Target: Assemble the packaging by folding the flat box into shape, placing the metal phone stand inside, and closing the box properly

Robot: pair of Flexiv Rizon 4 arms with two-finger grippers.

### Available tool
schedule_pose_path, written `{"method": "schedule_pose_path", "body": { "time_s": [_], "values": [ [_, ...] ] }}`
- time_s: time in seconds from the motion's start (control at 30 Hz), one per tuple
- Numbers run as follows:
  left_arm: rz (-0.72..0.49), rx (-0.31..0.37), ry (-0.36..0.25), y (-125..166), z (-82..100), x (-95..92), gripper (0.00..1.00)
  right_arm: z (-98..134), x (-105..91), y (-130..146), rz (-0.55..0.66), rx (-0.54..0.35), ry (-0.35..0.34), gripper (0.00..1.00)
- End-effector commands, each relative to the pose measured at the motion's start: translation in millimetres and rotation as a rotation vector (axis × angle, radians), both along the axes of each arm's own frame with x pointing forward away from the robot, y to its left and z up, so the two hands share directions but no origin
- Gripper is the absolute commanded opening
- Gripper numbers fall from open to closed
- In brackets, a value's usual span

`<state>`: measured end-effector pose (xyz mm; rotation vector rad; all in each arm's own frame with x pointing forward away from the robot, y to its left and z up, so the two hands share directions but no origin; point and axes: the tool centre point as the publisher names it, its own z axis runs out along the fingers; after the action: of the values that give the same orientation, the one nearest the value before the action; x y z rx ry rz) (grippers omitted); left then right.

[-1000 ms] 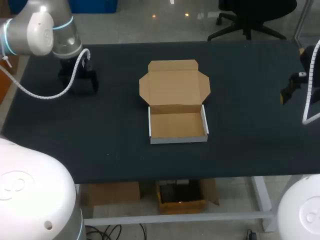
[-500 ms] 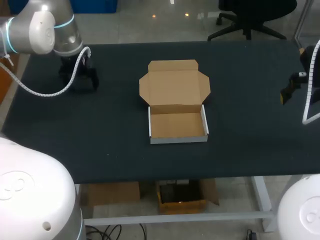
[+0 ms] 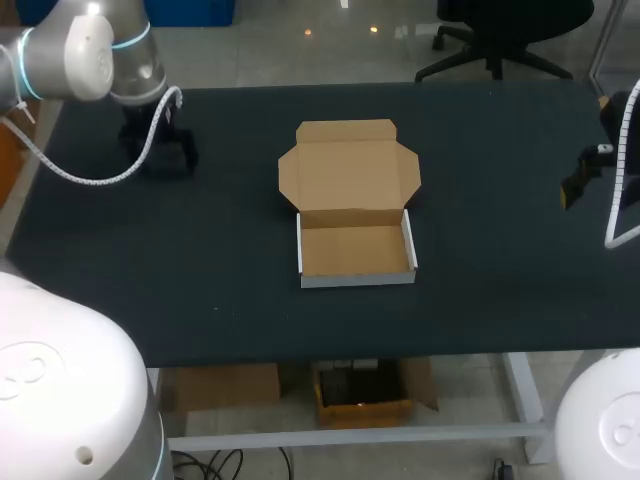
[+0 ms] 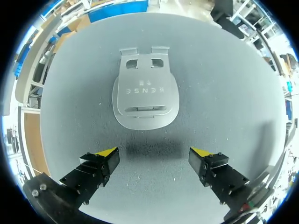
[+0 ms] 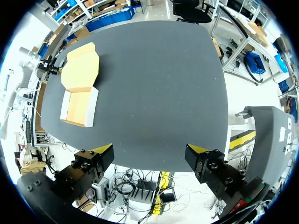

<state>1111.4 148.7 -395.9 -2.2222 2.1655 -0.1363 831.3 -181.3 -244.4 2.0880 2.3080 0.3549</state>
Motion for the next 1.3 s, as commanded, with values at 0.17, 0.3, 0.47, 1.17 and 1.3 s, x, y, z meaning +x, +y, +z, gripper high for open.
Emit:
{"method": "schedule_pose_path", "body": {
  "time_s": [0.17,0.3,0.47,1.17,1.3],
  "values": [
    [-0.001,0.001,0.020,2,-2.0,17.5,1.00,2,-0.5,0,0.000,-0.001,0.003,1.00],
    [-0.001,-0.006,0.025,4,-3.1,20.7,1.00,2,-0.5,0,0.000,-0.001,0.003,1.00],
    [-0.003,-0.015,0.033,6,-5.1,26.3,1.00,2,-0.5,0,0.000,-0.001,0.003,1.00],
    [-0.013,-0.008,0.036,8,-5.1,35.7,1.00,2,-0.5,0,0.000,-0.001,0.003,1.00],
    [-0.016,-0.004,0.035,7,-4.1,38.0,1.00,2,-0.5,0,0.000,-0.001,0.003,1.00]
  ]
}}
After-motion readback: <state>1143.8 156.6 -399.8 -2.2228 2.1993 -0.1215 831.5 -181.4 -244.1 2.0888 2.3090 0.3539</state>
